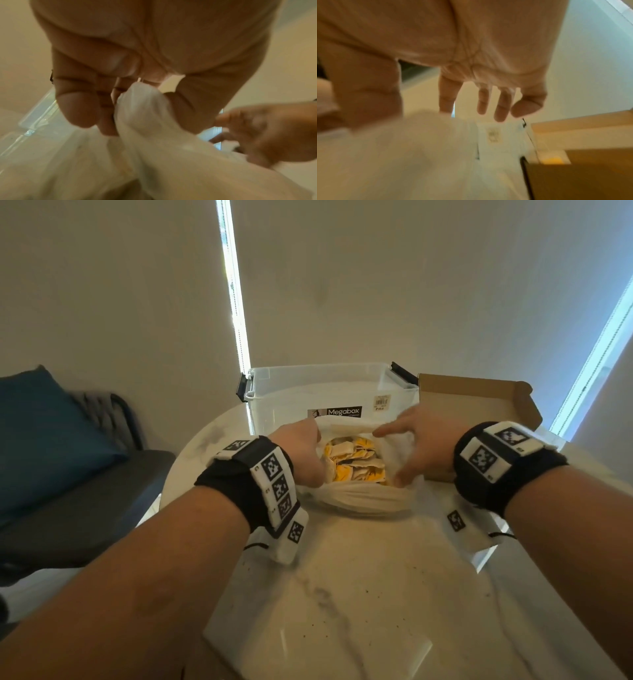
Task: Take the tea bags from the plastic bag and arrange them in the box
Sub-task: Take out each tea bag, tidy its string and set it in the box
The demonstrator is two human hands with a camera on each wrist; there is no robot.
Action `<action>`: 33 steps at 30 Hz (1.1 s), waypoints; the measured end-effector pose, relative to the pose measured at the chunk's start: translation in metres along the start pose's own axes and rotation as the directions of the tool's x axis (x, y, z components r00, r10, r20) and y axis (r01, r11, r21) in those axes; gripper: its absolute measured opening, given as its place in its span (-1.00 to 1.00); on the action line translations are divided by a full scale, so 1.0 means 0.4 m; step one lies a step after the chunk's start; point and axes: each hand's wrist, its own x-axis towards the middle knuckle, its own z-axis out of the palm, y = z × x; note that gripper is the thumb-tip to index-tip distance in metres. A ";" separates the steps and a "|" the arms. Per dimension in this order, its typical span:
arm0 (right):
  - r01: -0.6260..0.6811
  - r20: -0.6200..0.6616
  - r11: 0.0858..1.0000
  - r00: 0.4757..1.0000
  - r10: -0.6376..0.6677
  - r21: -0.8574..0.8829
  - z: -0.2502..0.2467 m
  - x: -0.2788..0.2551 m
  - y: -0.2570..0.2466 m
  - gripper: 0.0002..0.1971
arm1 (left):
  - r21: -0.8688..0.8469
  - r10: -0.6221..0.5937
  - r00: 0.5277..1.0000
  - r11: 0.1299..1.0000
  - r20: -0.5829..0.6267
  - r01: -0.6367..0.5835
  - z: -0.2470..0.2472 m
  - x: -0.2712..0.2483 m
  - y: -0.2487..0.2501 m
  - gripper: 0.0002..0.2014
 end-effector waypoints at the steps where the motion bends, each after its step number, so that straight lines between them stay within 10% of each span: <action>1: 0.050 -0.063 0.996 0.997 -0.045 0.079 -0.019 -0.012 -0.006 -0.34 | -0.006 0.003 1.000 1.000 0.000 -0.003 -0.001 0.003 0.000 -0.32; 5: 0.201 -0.168 0.973 0.969 -0.181 0.110 -0.060 -0.010 -0.073 -0.72 | -0.023 0.006 1.000 1.000 0.022 -0.006 -0.008 0.008 0.000 -0.33; 13: 0.212 0.113 0.925 0.976 -0.185 -0.314 0.019 0.063 -0.172 -0.31 | -0.112 0.144 0.988 0.982 -0.053 -0.149 -0.020 -0.005 -0.023 -0.27; 19: 0.218 0.092 0.878 0.976 -0.198 -0.425 0.045 0.082 -0.178 -0.63 | -0.155 0.179 0.983 0.971 -0.045 -0.184 -0.020 -0.001 -0.040 -0.26; 33: 0.100 -0.201 0.985 0.977 -0.070 0.143 -0.044 0.042 -0.067 -0.80 | -0.395 0.353 0.851 0.770 -0.390 -0.501 -0.030 0.010 0.019 -0.27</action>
